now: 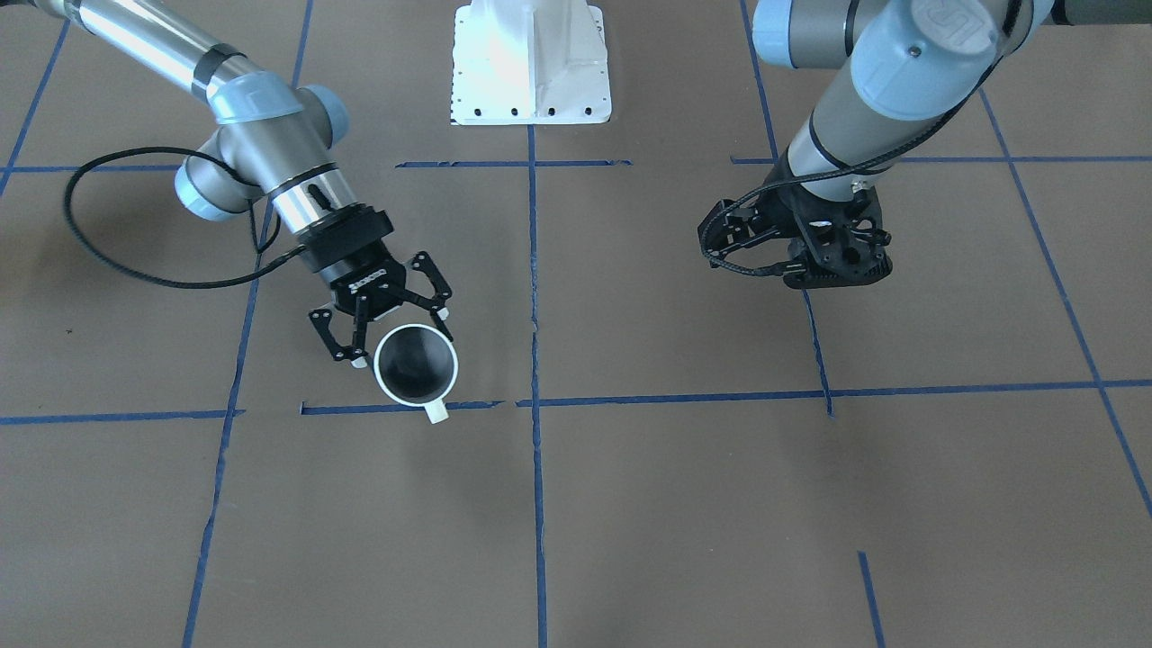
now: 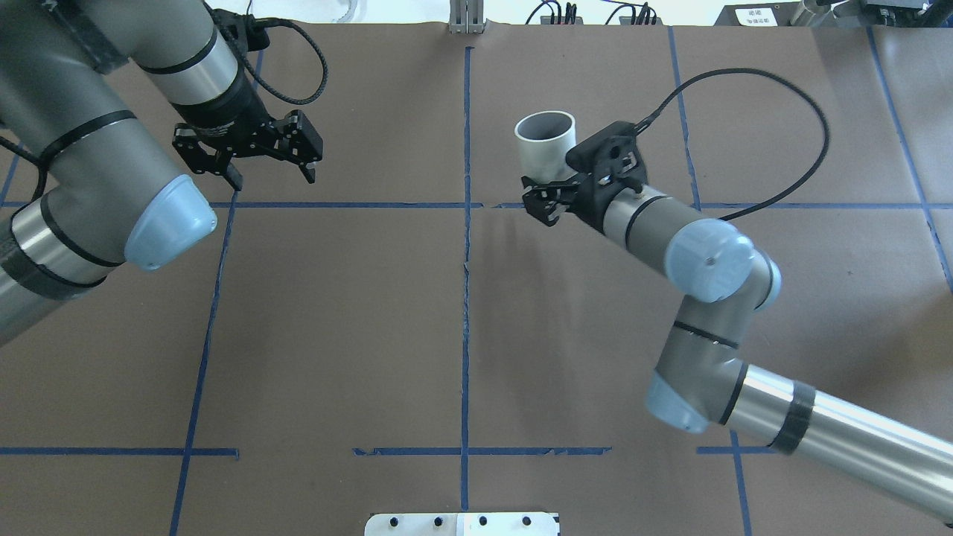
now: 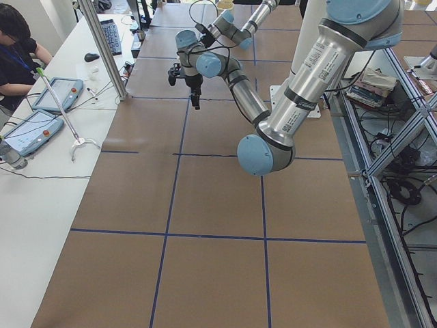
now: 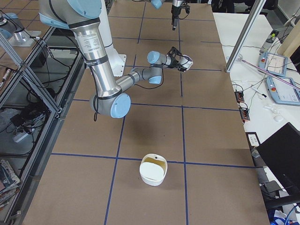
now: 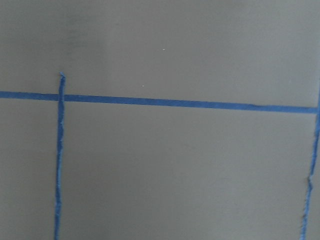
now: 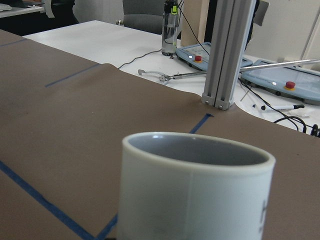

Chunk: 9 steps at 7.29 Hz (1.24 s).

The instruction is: Left arm hands cup to right arm to dump lemon

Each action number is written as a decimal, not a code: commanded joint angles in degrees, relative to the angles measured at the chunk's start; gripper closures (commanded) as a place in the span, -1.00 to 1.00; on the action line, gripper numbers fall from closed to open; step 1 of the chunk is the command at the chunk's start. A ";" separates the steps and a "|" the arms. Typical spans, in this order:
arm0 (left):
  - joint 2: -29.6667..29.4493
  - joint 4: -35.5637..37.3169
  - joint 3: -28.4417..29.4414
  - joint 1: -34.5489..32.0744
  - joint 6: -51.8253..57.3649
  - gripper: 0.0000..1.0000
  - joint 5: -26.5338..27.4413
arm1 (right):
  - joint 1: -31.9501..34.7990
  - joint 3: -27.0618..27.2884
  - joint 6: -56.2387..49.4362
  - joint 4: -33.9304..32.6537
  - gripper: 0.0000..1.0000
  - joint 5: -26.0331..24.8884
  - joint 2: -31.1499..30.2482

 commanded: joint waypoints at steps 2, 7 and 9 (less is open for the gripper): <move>-7.60 -0.40 5.93 0.12 -8.23 -1.00 -3.46 | -10.93 -7.71 0.30 -2.37 0.21 -20.64 9.62; -12.35 -4.78 10.85 3.63 -18.95 -0.58 -3.38 | -12.88 -11.01 0.48 -1.49 0.07 -25.70 12.83; -13.86 -11.45 17.01 4.77 -21.70 -0.53 -2.94 | -12.97 -11.01 0.48 -1.58 0.05 -26.06 12.92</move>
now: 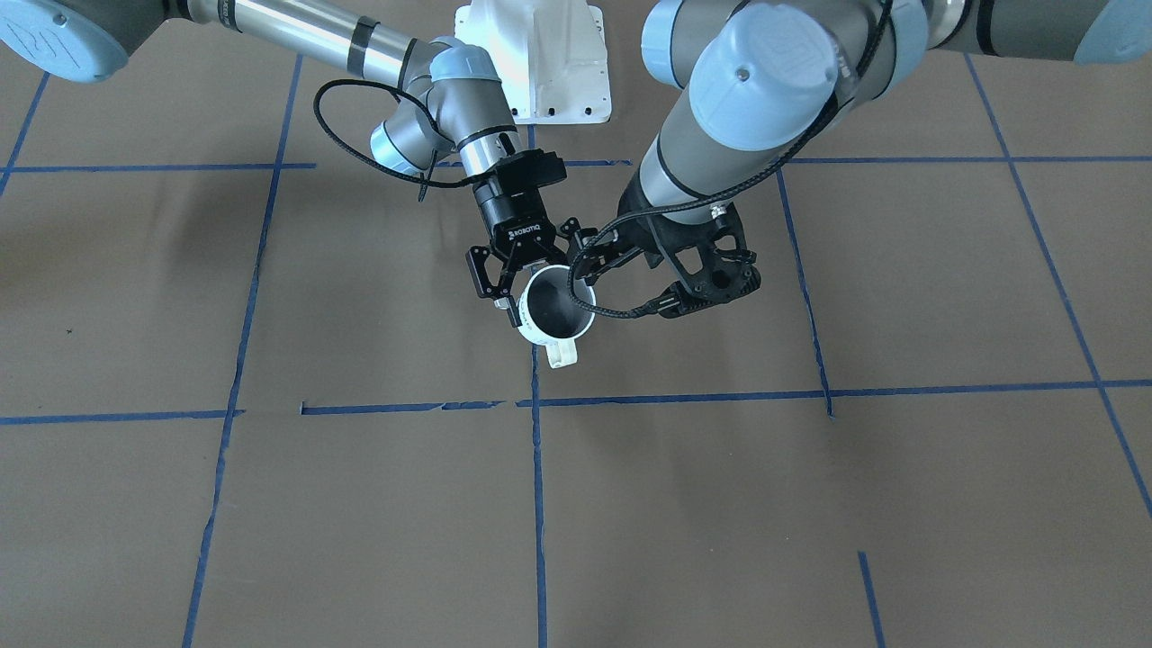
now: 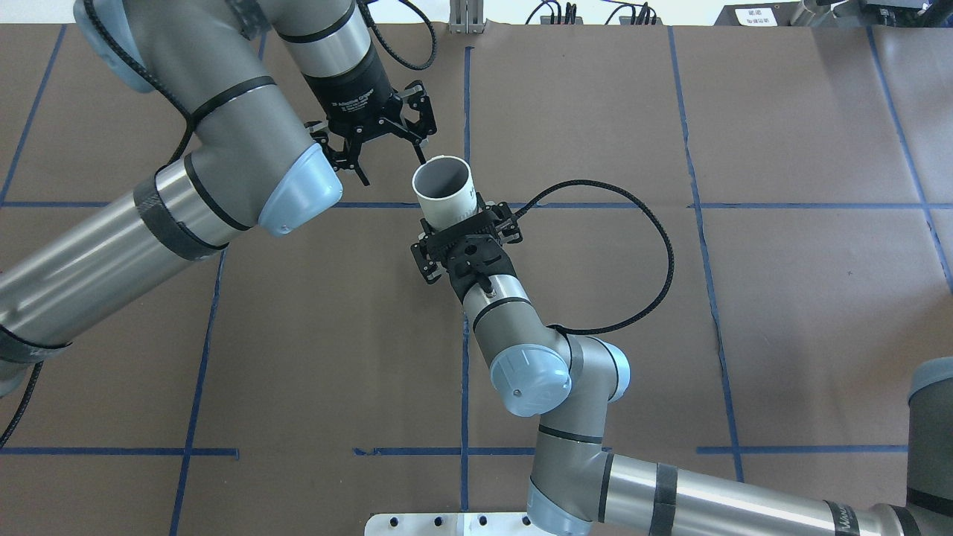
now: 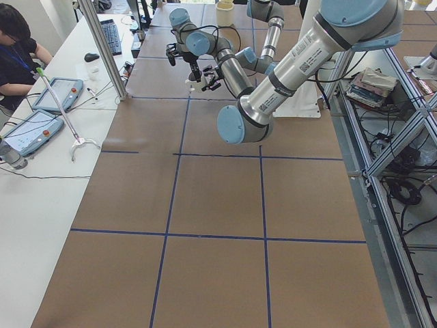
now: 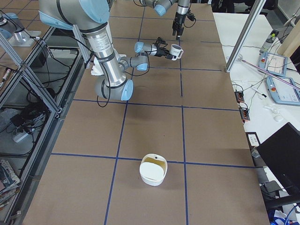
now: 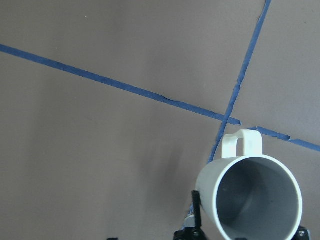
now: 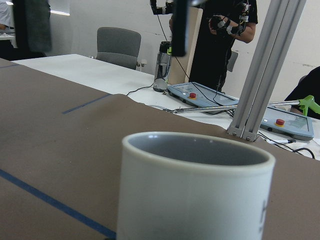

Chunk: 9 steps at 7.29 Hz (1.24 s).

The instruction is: Left arm hands cup to right arm to dump lemon

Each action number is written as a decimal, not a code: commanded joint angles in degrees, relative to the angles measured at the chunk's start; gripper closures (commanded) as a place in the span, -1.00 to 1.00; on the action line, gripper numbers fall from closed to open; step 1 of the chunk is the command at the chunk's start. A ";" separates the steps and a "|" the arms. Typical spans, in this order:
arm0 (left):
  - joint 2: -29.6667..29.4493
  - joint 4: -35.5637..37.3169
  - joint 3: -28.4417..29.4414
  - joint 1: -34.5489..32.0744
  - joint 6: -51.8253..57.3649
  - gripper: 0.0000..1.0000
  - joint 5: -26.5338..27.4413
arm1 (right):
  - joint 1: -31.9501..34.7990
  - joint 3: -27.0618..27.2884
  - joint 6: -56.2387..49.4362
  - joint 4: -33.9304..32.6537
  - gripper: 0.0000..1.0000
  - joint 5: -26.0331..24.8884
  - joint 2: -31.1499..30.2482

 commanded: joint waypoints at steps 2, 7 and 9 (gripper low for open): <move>-0.80 -3.59 4.34 0.92 -1.67 -0.36 0.34 | -0.35 0.37 0.00 0.08 0.03 -0.33 0.02; 0.43 -3.59 4.61 3.65 -1.24 0.28 2.18 | -0.44 0.37 -0.43 0.08 -0.02 -0.33 -0.07; 0.52 -3.59 4.52 3.65 -1.14 0.41 2.18 | -0.44 0.37 -0.44 0.08 -0.03 -0.33 -0.16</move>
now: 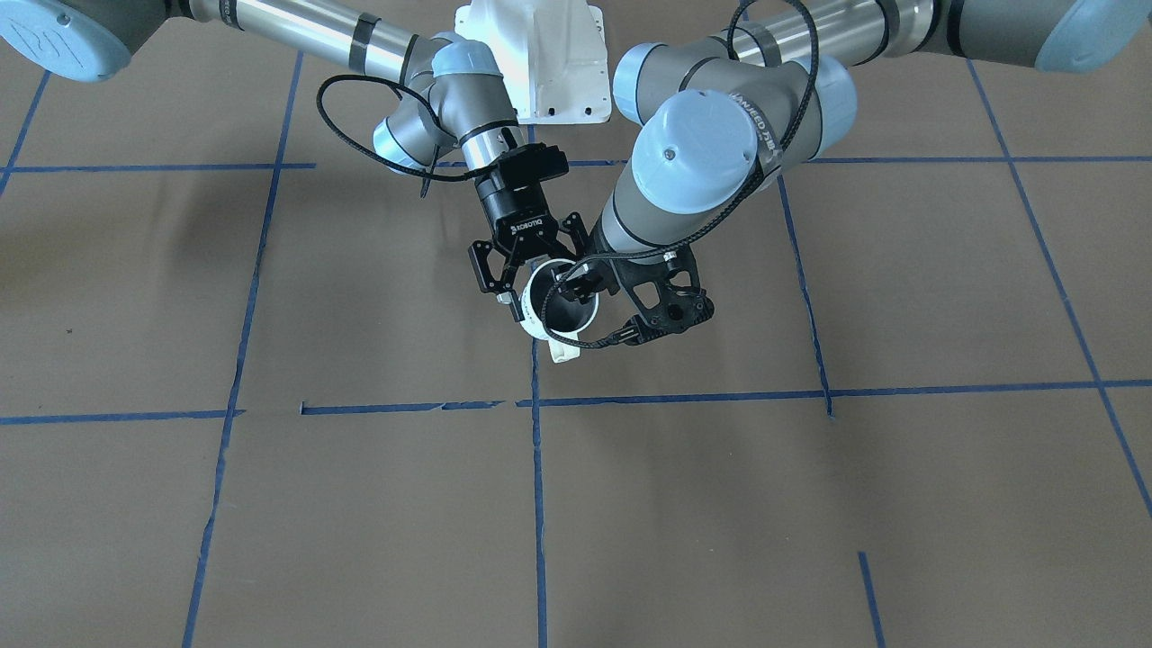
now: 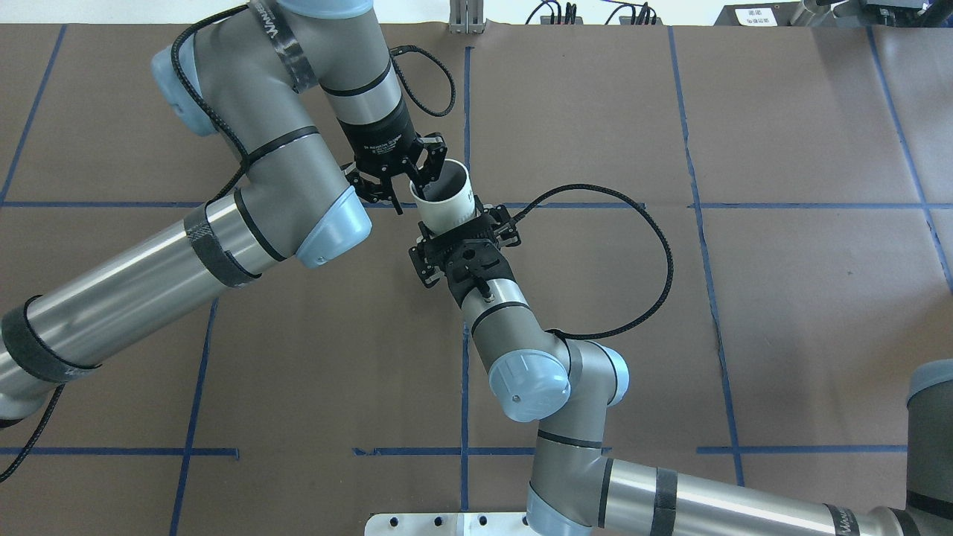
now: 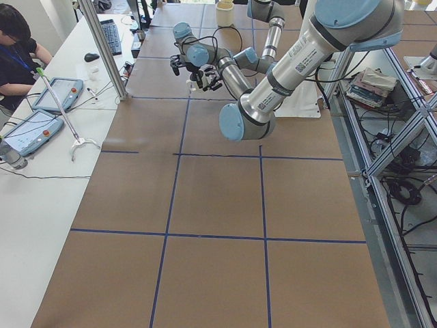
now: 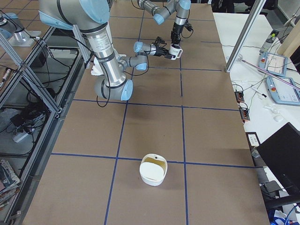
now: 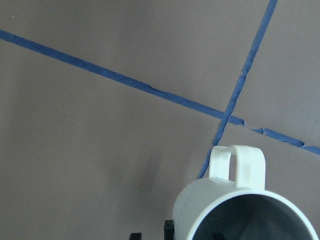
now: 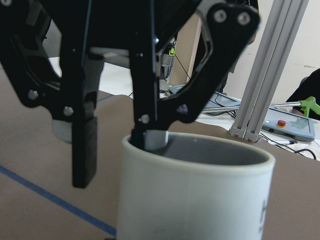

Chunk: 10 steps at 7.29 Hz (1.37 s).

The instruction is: Left arm hands cup to right arm to dump lemon

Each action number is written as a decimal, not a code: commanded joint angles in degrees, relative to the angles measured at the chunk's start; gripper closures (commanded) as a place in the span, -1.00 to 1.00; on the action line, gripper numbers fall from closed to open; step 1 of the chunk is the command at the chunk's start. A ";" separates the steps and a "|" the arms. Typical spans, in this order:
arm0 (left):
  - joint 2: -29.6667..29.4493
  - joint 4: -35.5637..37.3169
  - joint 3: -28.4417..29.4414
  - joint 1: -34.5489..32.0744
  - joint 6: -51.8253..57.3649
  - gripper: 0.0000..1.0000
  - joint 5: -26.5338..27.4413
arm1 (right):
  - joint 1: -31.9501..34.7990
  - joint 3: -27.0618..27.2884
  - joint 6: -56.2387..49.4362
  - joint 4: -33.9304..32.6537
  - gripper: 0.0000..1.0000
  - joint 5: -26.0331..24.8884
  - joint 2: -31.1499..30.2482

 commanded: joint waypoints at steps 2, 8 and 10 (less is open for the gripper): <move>-0.19 -0.08 -0.03 0.02 0.07 0.47 0.08 | 0.01 0.08 -0.12 -0.09 -0.03 -0.01 0.05; -0.11 -0.70 -0.03 0.02 0.16 0.47 0.08 | -0.16 -0.01 -0.04 -0.09 -0.03 -0.01 0.05; 0.07 -0.70 -0.03 0.02 0.25 0.83 0.08 | -0.16 -0.01 -0.12 -0.09 -0.04 0.08 0.05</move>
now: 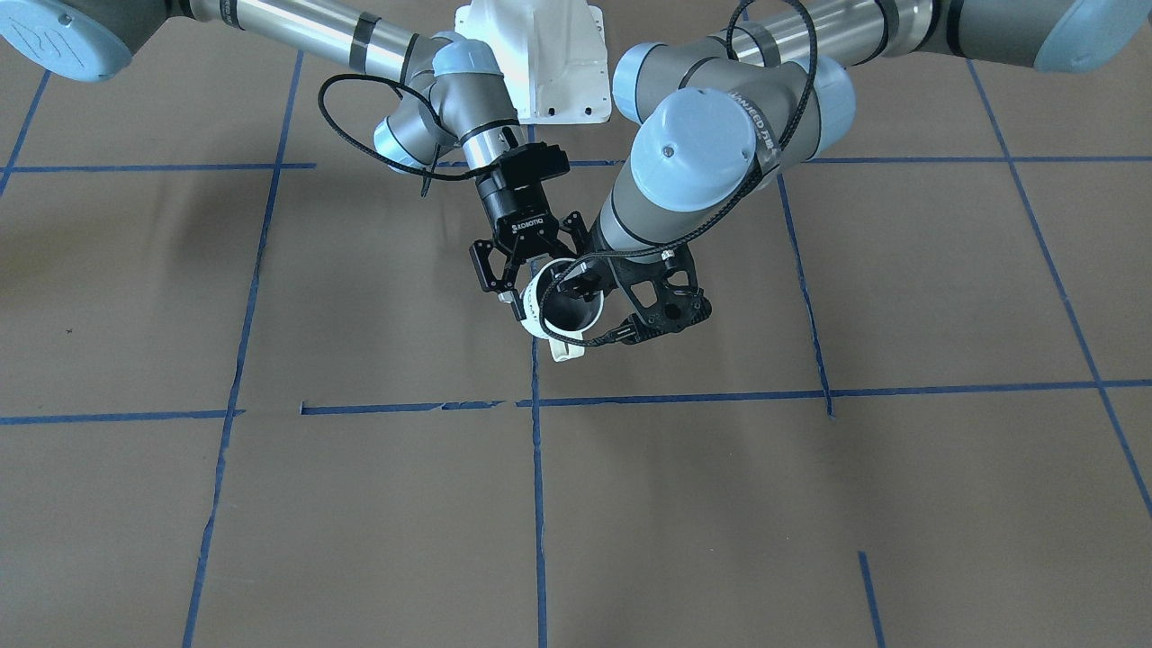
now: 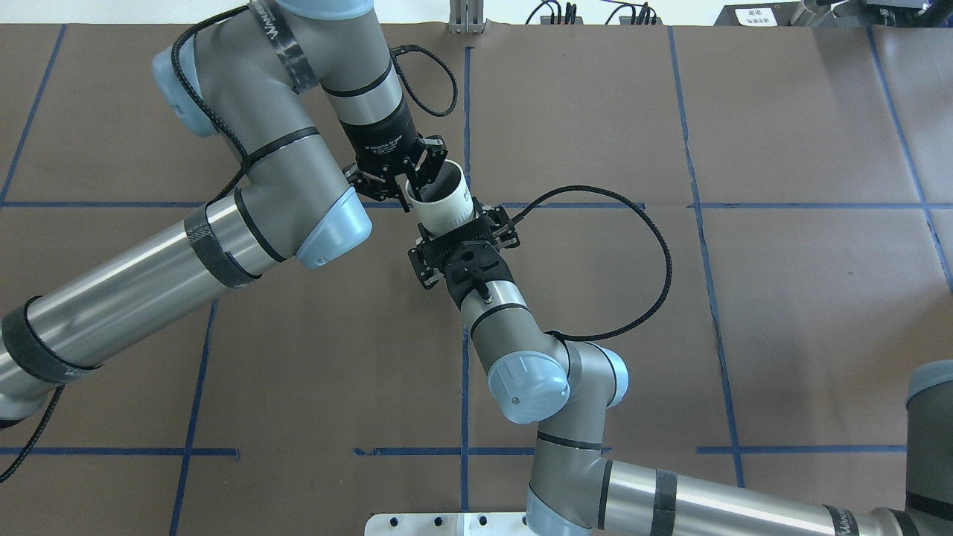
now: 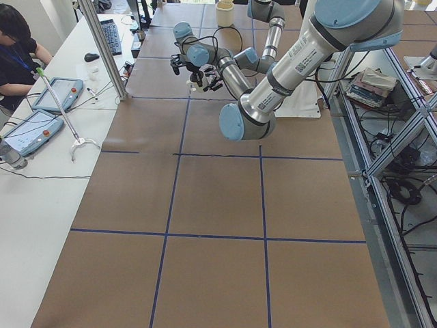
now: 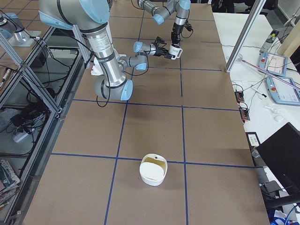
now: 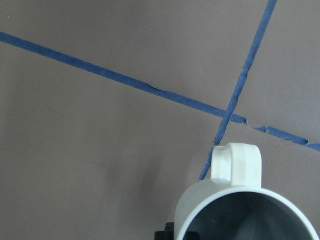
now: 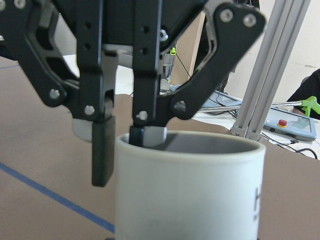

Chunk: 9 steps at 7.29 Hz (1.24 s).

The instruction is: Left arm hands cup to right arm to dump lemon

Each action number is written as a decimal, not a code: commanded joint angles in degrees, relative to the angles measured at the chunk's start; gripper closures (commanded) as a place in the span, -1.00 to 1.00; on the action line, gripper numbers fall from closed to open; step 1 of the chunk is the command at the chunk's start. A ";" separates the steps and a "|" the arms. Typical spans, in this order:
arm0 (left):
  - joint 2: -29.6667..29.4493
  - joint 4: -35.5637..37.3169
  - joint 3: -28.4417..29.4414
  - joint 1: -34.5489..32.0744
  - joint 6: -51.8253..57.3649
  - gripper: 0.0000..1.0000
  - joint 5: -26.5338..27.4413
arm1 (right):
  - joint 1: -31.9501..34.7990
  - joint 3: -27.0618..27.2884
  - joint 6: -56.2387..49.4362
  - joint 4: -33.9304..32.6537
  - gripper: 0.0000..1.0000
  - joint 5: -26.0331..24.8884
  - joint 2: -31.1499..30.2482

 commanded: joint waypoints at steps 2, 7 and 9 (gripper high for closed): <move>-0.01 -0.02 0.00 0.00 0.00 1.00 0.01 | 0.00 0.08 0.12 0.18 -1.00 0.15 -0.69; -1.24 -1.24 3.41 -0.09 -0.62 1.00 1.32 | -0.35 0.08 0.12 0.18 -1.00 0.07 -0.78; -1.25 -4.67 6.58 -0.70 -0.62 1.00 1.41 | -0.44 -0.01 0.03 0.18 -1.00 0.07 -0.96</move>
